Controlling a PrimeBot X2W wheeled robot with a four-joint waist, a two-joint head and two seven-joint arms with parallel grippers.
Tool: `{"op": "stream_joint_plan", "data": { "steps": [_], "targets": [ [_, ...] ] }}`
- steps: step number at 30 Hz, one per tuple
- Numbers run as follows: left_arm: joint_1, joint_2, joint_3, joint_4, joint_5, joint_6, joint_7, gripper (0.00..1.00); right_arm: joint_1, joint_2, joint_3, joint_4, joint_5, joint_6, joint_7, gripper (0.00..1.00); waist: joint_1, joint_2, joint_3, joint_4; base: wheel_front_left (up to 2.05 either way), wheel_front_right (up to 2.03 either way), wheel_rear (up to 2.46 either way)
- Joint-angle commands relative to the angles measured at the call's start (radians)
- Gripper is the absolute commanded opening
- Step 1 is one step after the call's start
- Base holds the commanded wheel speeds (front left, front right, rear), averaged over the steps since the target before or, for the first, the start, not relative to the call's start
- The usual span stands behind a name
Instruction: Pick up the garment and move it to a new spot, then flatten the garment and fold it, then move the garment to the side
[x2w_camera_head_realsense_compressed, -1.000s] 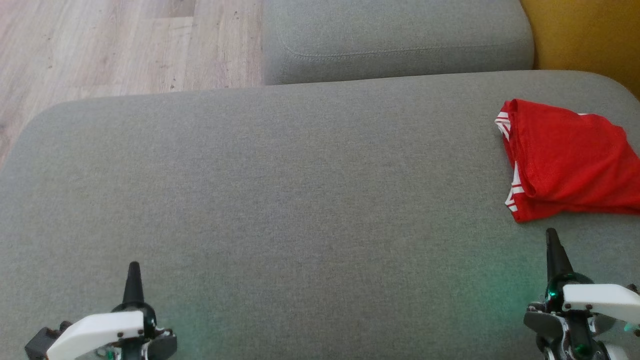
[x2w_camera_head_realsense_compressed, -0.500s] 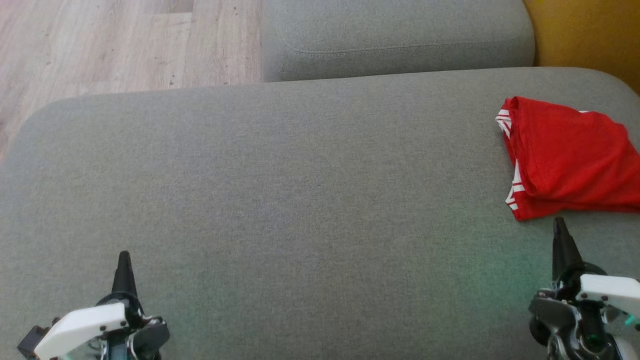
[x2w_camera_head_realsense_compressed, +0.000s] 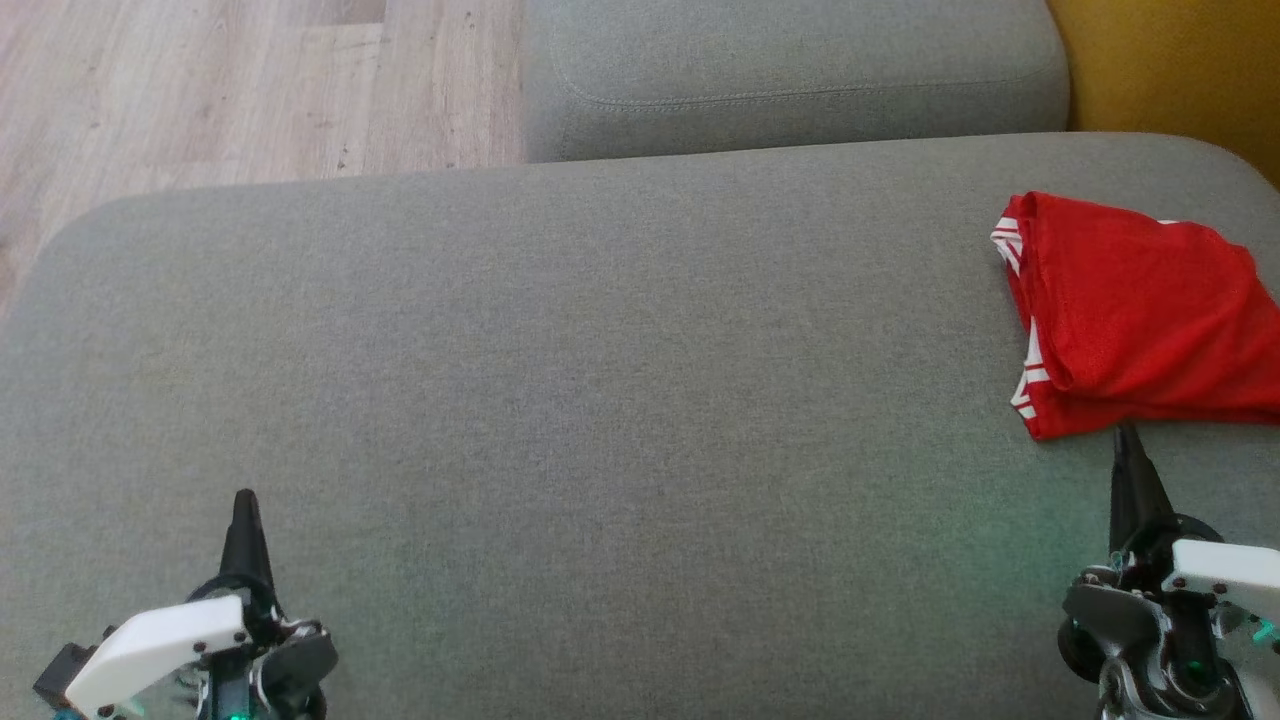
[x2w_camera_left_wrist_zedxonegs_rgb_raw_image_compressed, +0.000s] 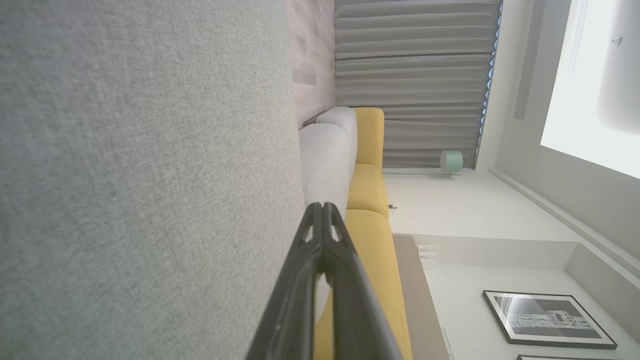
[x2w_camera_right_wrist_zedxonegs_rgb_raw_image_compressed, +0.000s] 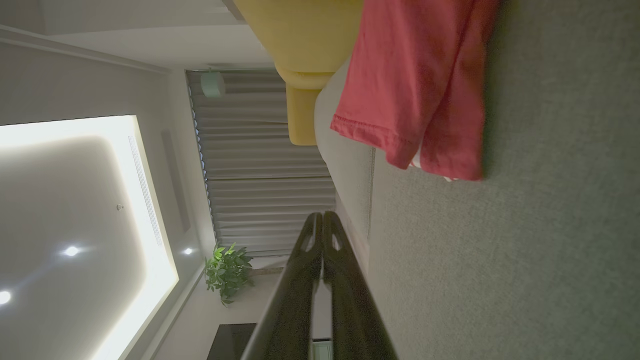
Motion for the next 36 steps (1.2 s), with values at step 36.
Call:
{"op": "stream_joint_plan", "data": {
  "steps": [36],
  "targets": [
    [-0.048,0.004,0.037,-0.036,-0.005,-0.007,0.003,0.0,-0.05,-0.008,0.017,-0.038,0.006,0.007,0.009,0.0,0.0001,0.0,0.0,0.0,0.0,0.0,0.0]
  ]
}}
